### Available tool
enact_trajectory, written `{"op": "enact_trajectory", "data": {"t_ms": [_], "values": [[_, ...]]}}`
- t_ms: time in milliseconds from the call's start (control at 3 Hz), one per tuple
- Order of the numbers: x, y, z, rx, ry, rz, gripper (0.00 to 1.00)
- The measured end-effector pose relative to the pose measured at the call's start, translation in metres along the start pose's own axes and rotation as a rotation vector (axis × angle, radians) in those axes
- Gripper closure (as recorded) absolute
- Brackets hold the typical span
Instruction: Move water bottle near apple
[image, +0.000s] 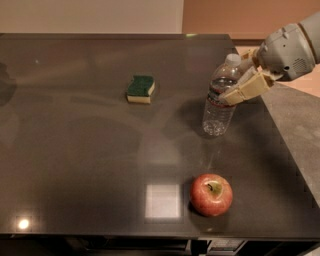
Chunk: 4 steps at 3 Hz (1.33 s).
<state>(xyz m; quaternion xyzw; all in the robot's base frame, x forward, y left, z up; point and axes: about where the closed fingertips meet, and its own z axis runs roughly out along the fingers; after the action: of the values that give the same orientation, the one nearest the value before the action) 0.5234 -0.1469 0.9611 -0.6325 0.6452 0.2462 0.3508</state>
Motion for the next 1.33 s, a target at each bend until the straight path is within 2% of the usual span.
{"op": "enact_trajectory", "data": {"t_ms": [667, 1333], "values": [[0.004, 0.044, -0.01, -0.126, -0.052, -0.133, 1.0], [-0.001, 0.071, -0.003, -0.22, -0.09, -0.216, 1.0]]}}
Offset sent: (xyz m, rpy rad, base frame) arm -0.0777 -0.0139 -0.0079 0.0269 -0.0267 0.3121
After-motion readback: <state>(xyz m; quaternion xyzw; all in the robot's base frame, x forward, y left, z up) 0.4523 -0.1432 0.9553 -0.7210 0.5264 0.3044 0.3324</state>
